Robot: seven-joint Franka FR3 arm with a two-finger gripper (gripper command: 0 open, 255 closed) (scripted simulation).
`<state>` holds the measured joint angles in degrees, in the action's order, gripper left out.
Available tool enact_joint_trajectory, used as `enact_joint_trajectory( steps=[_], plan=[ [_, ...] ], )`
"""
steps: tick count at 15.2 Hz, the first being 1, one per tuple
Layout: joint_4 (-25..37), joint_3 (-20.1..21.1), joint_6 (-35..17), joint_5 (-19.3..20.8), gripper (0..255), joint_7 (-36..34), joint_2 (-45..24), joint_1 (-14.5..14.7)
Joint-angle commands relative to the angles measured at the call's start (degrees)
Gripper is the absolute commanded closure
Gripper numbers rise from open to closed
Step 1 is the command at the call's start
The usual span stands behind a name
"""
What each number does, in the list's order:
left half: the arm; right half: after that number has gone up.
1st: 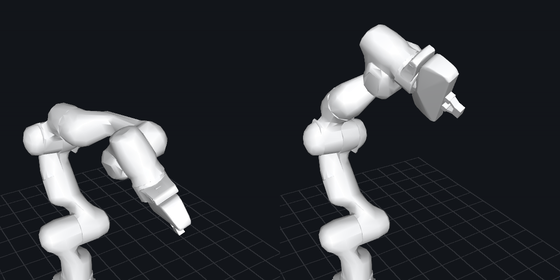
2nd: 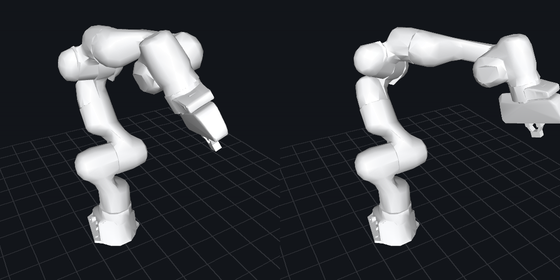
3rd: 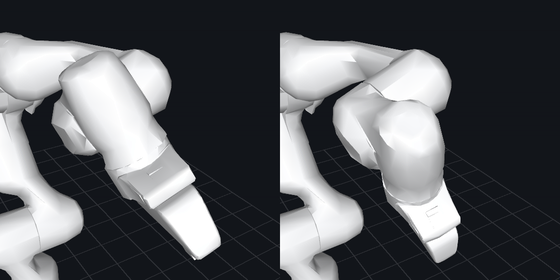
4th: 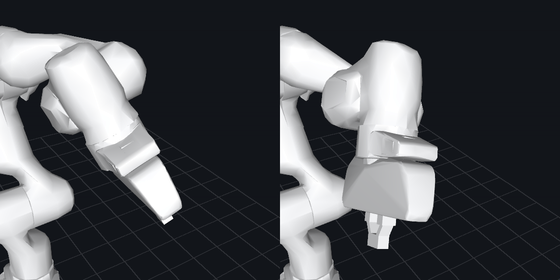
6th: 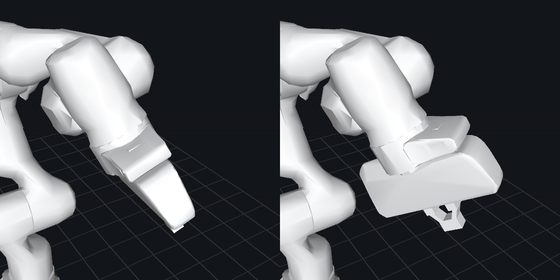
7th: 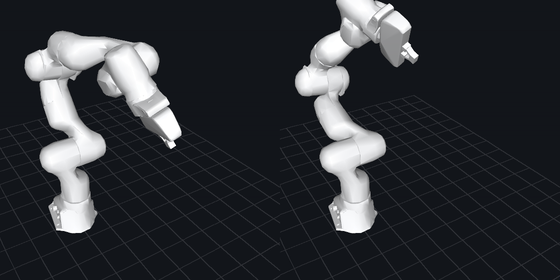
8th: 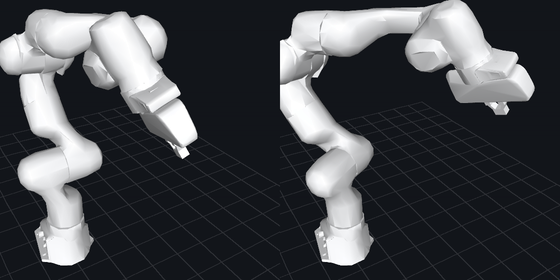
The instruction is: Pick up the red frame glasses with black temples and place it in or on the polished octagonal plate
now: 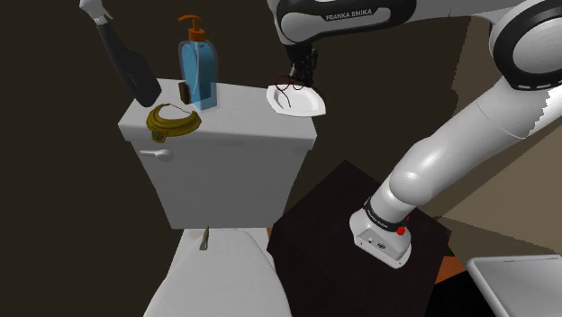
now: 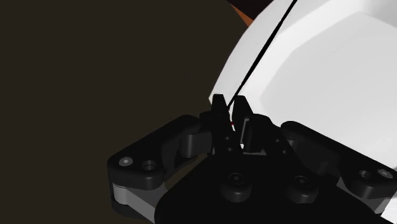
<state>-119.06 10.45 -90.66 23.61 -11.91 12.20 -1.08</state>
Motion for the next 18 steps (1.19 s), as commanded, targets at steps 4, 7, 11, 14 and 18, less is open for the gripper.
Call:
enact_joint_trajectory(
  steps=[4, 7, 11, 14, 18],
  plan=[
    [-0.13, -0.09, -0.1, 0.0, 0, -0.02, -0.23, -0.07],
    [2.05, 0.38, 1.81, -0.22, 0, 0.06, -0.63, 0.18],
    [8.52, 1.69, 7.04, -0.6, 0, 0.08, -2.35, 0.89],
    [8.52, 1.69, 7.04, -0.6, 0, 0.08, -2.35, 0.89],
    [8.5, 1.69, 7.02, -0.6, 0, 0.08, -2.34, 0.89]
  ],
)
